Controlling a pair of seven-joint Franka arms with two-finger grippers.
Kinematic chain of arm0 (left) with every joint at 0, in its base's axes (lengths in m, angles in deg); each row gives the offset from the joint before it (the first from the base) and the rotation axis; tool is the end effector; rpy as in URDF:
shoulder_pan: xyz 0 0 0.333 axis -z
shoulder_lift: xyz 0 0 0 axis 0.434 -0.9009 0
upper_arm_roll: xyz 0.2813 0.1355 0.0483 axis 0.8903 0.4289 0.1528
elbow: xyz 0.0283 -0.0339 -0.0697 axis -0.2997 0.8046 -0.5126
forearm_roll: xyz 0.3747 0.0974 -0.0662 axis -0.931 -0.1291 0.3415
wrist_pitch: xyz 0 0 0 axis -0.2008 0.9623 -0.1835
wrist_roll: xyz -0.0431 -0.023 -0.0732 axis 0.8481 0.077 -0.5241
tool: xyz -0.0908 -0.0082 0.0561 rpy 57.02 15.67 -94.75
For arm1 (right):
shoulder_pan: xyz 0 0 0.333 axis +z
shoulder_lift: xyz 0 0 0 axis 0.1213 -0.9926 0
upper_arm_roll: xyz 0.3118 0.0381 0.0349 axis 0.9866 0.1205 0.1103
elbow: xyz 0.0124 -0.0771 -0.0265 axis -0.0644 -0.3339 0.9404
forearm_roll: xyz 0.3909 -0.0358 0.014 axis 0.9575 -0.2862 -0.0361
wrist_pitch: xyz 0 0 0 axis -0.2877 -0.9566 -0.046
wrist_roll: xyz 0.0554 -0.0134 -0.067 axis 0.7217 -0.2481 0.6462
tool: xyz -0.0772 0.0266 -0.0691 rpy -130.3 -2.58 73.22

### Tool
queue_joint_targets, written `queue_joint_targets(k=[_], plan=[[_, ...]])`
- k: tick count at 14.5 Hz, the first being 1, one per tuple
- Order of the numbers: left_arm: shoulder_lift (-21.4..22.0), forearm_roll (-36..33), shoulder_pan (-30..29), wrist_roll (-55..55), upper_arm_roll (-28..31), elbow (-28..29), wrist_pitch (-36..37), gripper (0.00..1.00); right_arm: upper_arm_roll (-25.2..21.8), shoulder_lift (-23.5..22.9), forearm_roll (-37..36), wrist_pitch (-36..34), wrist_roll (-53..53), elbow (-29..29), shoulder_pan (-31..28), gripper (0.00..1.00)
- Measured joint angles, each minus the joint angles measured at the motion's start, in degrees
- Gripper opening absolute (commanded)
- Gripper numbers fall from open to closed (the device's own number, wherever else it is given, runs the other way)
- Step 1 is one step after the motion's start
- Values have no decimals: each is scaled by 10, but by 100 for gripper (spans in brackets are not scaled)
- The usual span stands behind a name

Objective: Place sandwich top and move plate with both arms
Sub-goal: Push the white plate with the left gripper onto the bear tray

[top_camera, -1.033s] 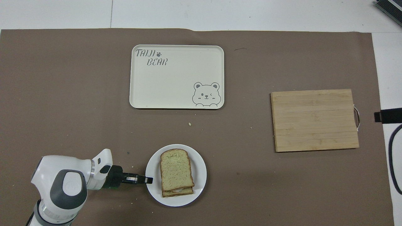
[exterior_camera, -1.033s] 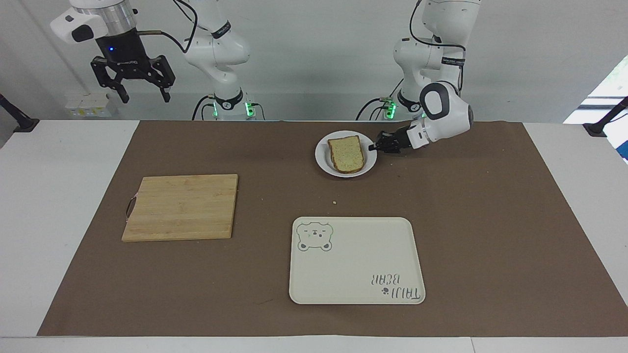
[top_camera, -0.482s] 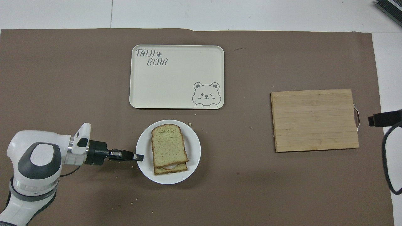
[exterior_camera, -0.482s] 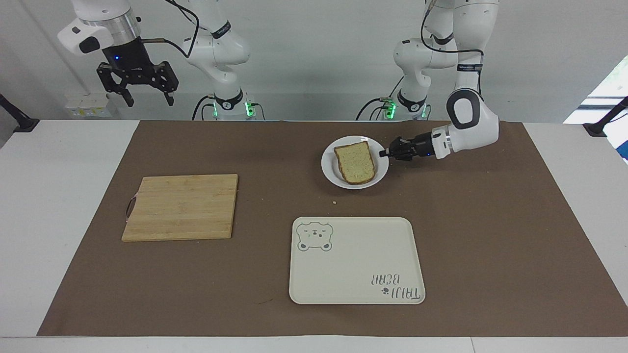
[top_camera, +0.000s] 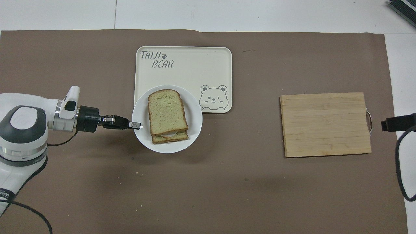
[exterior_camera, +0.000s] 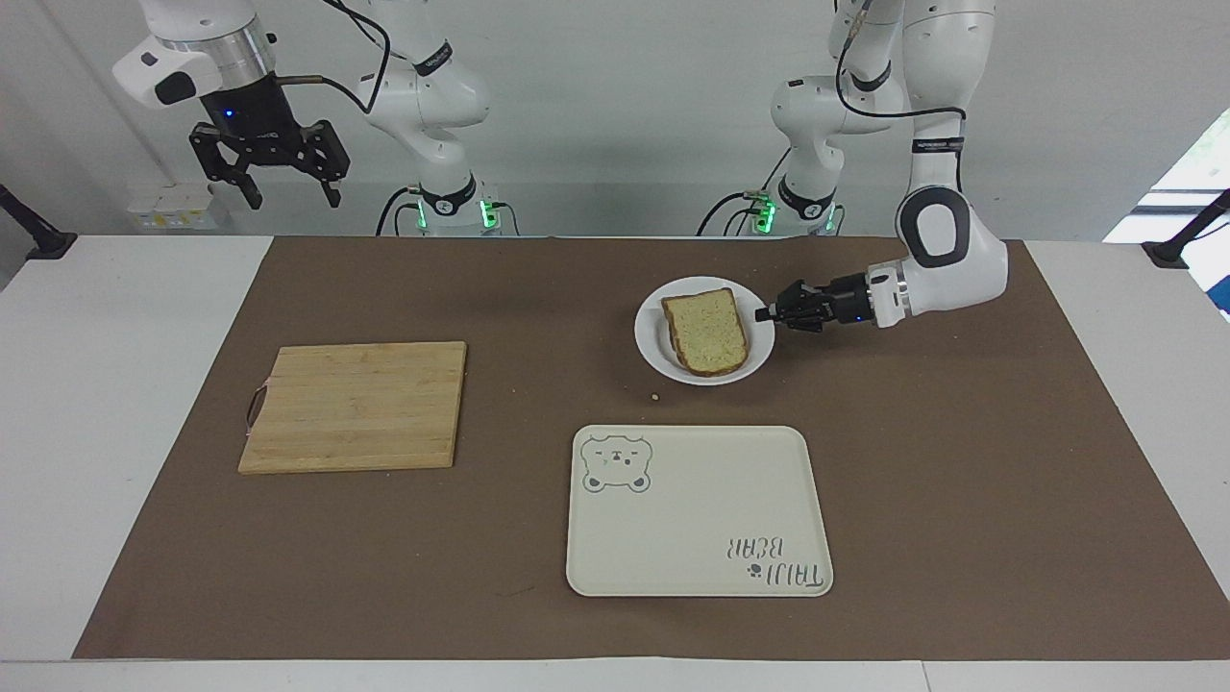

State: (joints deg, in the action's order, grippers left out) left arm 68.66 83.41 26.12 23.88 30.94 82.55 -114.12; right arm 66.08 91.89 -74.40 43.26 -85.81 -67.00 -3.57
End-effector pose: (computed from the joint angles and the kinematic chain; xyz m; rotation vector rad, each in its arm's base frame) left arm 0.5583 -0.0824 0.3474 2.0864 -0.1153 -0.1242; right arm 0.5004 -0.0211 0.6767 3.1250 0.0649 0.0481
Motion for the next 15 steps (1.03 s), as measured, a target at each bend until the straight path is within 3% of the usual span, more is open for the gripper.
queue_joint_targets(k=[8, 10, 15], plan=[[-236, -4, 2, 31, -38, -288, -5, 0, 0, 0, 0, 0, 0, 0, 0, 100], [-263, -7, 6, 41, -41, -321, -20, 0, 0, 0, 0, 0, 0, 0, 0, 100], [-285, -39, 15, 47, -42, -326, -39, 0, 0, 0, 0, 0, 0, 0, 0, 100]])
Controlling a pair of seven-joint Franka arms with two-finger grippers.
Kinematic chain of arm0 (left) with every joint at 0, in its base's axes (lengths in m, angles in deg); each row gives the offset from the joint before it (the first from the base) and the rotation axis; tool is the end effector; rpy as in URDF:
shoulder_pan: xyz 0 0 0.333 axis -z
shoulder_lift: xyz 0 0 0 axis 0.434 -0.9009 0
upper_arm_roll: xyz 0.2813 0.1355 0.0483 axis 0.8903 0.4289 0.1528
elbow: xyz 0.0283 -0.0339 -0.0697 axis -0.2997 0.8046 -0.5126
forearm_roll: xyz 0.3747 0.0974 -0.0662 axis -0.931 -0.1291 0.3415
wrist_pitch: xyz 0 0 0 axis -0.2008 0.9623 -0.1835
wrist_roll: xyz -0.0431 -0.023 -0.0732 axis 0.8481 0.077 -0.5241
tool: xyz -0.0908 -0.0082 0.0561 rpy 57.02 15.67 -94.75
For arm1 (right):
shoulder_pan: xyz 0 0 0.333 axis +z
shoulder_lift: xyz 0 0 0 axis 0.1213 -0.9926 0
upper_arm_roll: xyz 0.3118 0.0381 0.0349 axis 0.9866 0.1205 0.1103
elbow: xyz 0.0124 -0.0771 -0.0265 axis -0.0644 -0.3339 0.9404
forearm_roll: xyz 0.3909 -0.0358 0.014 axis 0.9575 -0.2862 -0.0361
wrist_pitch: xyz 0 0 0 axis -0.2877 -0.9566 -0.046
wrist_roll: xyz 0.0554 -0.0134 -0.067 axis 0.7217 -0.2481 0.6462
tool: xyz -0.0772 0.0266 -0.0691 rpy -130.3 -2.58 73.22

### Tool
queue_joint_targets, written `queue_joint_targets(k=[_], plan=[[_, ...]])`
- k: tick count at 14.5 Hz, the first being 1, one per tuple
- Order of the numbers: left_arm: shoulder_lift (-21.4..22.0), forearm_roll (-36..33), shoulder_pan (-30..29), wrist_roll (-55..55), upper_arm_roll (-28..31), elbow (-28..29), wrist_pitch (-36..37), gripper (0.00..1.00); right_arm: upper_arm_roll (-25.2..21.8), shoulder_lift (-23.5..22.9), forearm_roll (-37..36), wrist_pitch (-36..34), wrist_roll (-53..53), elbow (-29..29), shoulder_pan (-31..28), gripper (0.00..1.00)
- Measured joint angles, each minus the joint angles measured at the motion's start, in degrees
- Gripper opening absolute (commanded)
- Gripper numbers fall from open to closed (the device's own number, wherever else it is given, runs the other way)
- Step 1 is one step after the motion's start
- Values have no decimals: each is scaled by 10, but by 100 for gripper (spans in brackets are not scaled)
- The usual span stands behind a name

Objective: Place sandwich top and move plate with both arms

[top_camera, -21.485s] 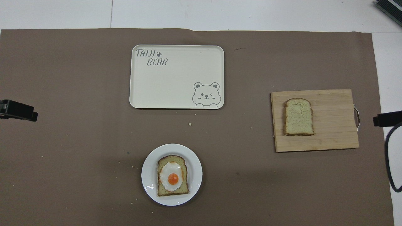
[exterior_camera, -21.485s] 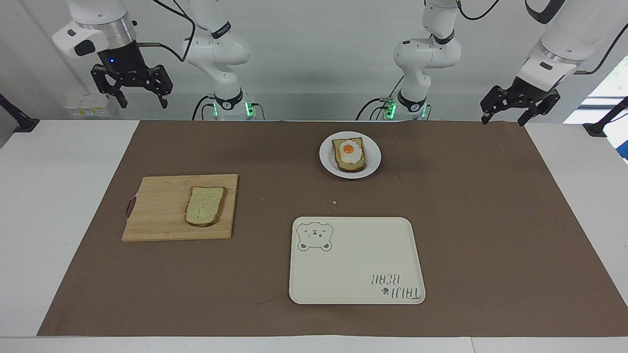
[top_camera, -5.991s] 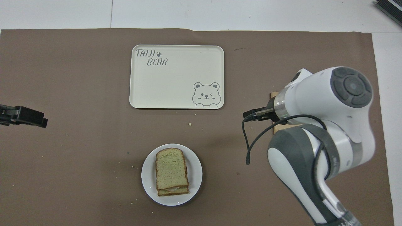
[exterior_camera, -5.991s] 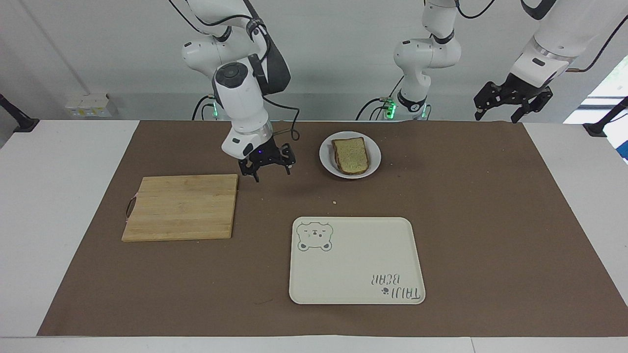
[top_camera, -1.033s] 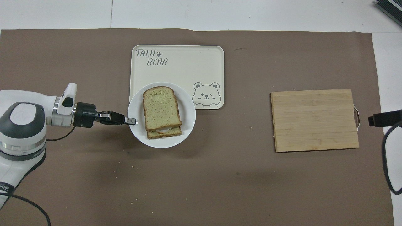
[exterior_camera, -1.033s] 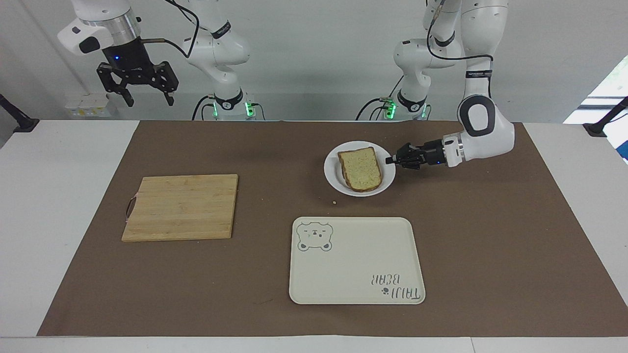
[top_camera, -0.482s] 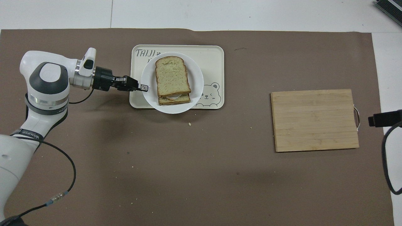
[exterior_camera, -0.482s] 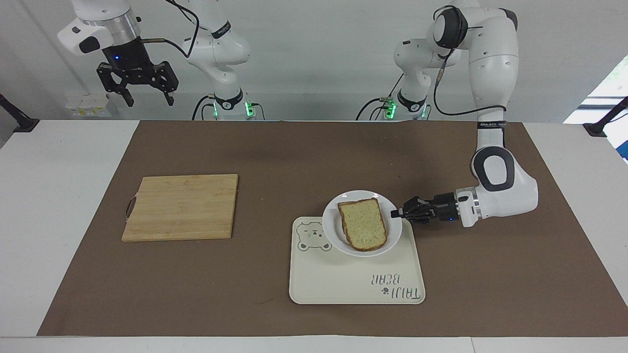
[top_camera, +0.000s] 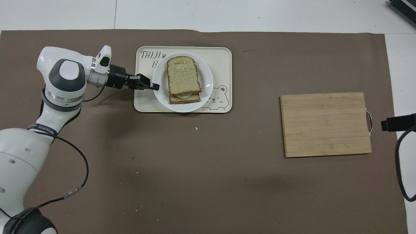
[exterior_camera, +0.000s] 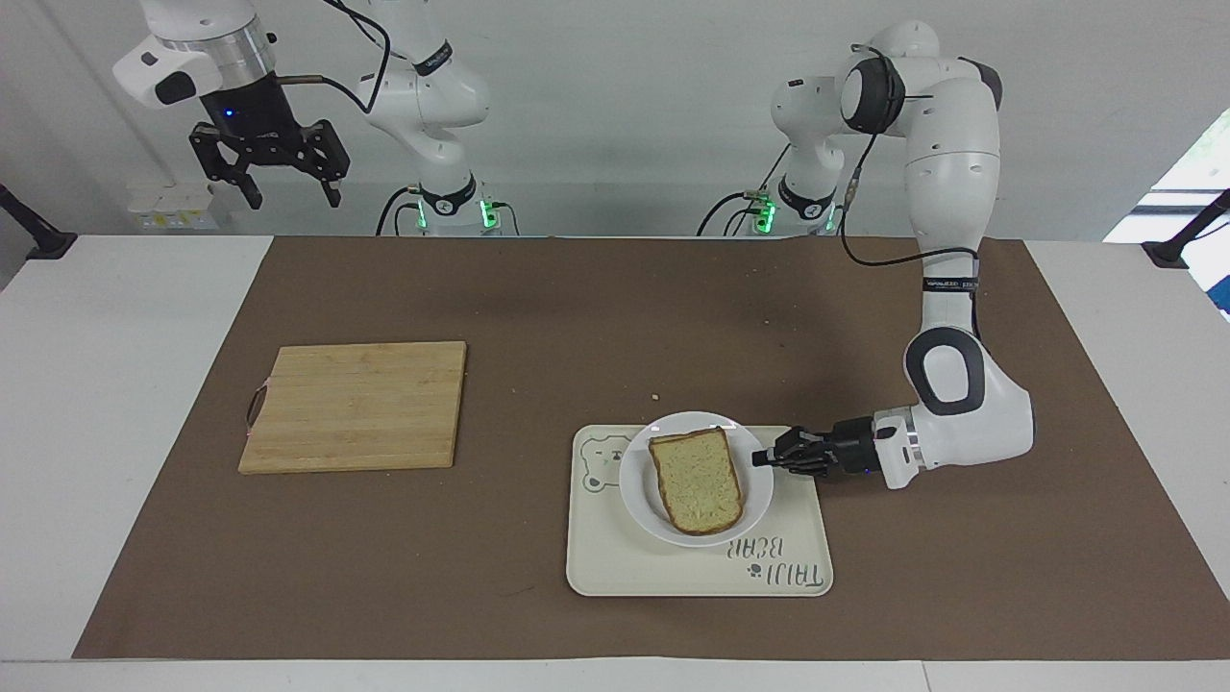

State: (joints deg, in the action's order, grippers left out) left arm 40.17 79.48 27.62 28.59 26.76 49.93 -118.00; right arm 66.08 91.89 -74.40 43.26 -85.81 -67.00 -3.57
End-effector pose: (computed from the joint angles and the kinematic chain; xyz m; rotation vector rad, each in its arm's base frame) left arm 0.6933 -0.1339 0.2717 2.1338 -0.1683 -0.1035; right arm 0.5004 -0.0211 0.6767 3.1250 0.0649 0.0481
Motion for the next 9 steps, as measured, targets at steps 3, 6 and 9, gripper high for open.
queue_joint_targets(k=[3, 6, 9], plan=[[-4, -5, 0, 11, 1, 0, -11, 100, 0, 0, 0, 0, 0, 0, 0, 100], [-3, -15, -1, 18, 4, -1, -16, 100, 0, 0, 0, 0, 0, 0, 0, 100], [8, -33, -12, 19, 9, -7, -18, 100, 0, 0, 0, 0, 0, 0, 0, 100]])
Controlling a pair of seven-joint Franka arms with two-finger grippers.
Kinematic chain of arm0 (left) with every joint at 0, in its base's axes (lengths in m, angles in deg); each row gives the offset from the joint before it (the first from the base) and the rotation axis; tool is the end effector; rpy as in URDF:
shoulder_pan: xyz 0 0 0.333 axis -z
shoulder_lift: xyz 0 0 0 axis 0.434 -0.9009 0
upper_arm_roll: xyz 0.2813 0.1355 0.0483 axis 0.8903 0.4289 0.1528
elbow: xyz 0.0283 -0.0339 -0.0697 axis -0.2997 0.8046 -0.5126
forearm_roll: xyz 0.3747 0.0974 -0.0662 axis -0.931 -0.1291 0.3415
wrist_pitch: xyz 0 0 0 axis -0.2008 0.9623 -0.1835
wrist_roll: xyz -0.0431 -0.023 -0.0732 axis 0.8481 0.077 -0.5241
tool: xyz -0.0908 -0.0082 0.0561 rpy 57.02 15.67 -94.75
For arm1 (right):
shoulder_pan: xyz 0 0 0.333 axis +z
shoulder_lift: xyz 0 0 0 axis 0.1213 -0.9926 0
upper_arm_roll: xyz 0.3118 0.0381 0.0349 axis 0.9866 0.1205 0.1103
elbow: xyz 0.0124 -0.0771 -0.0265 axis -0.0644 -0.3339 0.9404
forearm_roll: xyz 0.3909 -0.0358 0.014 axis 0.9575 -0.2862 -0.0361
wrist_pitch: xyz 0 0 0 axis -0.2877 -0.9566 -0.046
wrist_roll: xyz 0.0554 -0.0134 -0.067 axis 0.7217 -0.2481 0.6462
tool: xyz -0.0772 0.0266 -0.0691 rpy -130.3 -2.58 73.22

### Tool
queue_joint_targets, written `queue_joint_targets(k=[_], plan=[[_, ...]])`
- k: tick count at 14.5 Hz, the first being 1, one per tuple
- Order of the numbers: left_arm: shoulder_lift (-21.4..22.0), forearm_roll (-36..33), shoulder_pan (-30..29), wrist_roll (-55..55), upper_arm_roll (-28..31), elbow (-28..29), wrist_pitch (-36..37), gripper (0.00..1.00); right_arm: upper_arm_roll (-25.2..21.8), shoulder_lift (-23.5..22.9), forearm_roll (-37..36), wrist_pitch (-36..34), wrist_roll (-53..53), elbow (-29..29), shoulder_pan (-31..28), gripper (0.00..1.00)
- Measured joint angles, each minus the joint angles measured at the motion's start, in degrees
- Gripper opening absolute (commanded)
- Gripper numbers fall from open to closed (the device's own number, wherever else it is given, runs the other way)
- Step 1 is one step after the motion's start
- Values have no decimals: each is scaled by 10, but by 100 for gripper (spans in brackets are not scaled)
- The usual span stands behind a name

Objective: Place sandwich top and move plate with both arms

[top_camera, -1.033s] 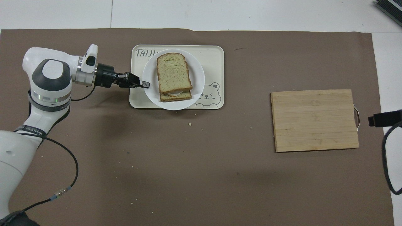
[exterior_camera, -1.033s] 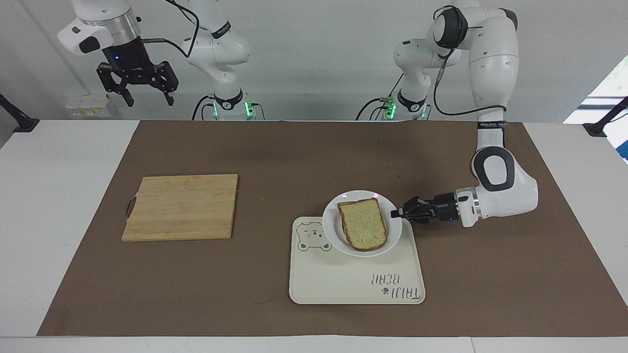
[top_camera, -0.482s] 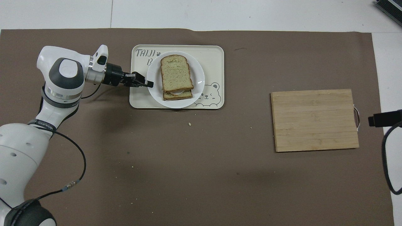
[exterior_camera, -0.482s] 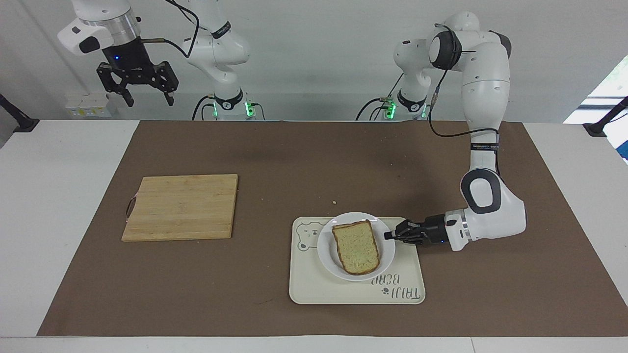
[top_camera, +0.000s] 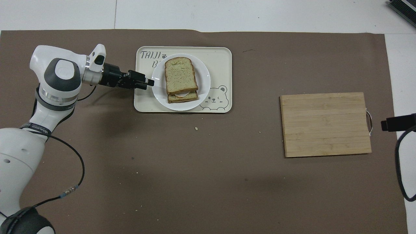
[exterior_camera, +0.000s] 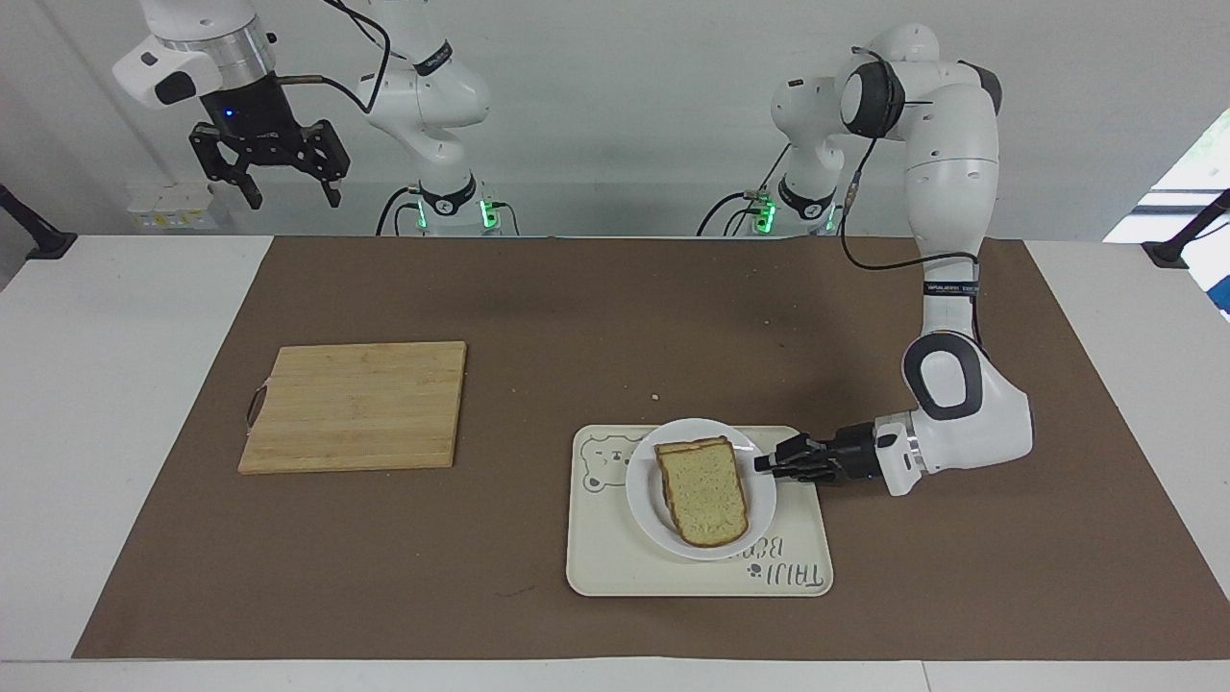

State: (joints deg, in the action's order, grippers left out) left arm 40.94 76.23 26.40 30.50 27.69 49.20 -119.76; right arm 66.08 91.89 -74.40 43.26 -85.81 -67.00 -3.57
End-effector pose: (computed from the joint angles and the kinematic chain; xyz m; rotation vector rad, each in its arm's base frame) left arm 0.7026 -0.1047 0.2827 2.2107 -0.1323 -0.0621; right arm 0.5004 -0.0211 0.6767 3.1250 0.0649 0.0481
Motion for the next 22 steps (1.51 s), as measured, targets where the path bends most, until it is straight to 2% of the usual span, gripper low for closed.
queue_joint_targets(k=[3, 9, 13, 16, 22], plan=[[38, -66, -7, 32, 1, -1, 0, 100, 0, 0, 0, 0, 0, 0, 0, 100], [135, -320, -3, 177, -1, -1, 4, 100, 0, 0, 0, 0, 0, 0, 0, 100], [194, -445, 1, 249, -2, 2, 34, 100, 0, 0, 0, 0, 0, 0, 0, 100], [249, -478, 2, 266, 1, 2, 73, 100, 0, 0, 0, 0, 0, 0, 0, 100], [364, -519, 2, 307, 2, 4, 204, 100, 0, 0, 0, 0, 0, 0, 0, 100]])
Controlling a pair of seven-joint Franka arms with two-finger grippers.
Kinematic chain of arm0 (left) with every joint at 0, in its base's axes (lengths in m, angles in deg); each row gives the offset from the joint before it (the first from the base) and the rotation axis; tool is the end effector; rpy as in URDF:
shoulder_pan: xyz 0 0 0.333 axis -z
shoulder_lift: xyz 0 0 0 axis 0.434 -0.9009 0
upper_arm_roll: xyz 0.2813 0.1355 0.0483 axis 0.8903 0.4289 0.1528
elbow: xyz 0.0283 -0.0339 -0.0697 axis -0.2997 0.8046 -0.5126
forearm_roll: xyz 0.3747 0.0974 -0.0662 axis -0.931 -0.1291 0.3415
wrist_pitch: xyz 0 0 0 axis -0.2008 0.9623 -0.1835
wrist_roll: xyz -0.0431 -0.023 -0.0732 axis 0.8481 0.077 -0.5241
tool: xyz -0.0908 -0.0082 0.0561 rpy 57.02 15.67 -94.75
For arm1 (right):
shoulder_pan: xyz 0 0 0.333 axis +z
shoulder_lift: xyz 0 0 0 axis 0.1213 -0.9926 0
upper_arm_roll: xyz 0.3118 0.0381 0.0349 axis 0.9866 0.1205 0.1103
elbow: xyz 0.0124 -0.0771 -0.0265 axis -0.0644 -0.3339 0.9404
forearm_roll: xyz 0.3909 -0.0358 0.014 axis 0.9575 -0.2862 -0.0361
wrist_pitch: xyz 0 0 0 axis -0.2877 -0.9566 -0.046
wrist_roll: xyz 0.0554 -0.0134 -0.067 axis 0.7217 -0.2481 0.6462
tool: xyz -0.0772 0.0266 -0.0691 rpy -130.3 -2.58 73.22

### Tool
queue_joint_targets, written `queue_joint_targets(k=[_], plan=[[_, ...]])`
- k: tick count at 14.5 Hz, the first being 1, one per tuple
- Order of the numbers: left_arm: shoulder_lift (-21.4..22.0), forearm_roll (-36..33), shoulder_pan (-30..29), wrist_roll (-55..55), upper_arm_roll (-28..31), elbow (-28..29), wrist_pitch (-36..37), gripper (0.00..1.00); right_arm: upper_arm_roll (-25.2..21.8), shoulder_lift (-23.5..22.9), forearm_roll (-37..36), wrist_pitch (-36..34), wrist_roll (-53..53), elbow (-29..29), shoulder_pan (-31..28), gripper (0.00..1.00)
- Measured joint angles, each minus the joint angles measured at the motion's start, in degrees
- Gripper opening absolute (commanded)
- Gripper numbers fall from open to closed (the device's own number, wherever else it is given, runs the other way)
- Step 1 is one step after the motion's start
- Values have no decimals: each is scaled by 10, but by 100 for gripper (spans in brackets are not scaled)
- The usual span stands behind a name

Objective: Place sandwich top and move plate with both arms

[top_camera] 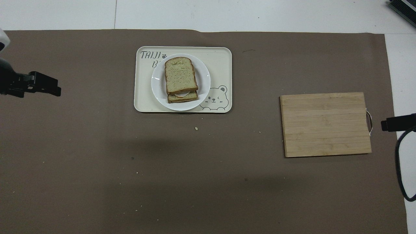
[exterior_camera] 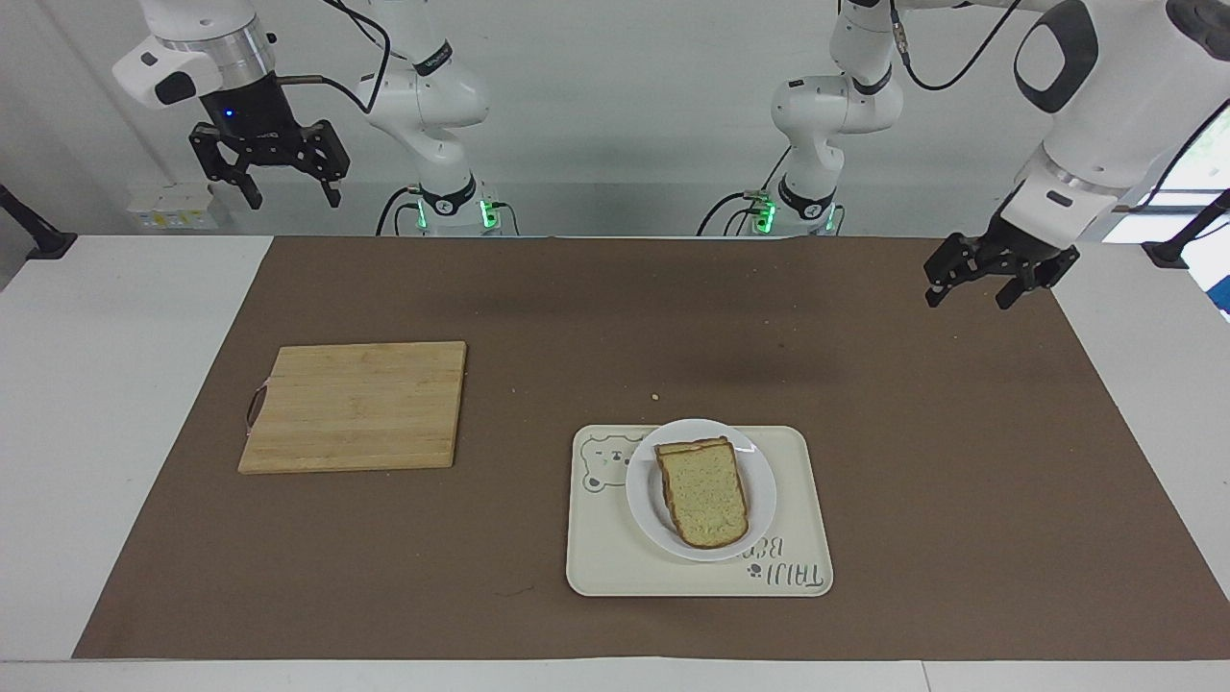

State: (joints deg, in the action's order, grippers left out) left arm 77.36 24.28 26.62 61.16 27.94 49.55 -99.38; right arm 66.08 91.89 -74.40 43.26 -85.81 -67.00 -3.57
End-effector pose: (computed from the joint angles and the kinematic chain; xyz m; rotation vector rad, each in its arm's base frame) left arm 0.5697 -0.0455 0.6383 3.0935 -0.0600 0.0070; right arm 0.5004 -0.0211 0.6767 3.1250 0.0649 0.0481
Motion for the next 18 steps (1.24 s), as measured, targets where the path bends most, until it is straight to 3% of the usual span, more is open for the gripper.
queue_joint_targets(k=[4, 18], plan=[[39, -10, 0, 4, 2, 25, 21, 100, 0, 0, 0, 0, 0, 0, 0, 100], [39, -10, -22, -31, 7, 36, 21, 100, 0, 0, 0, 0, 0, 0, 0, 100]])
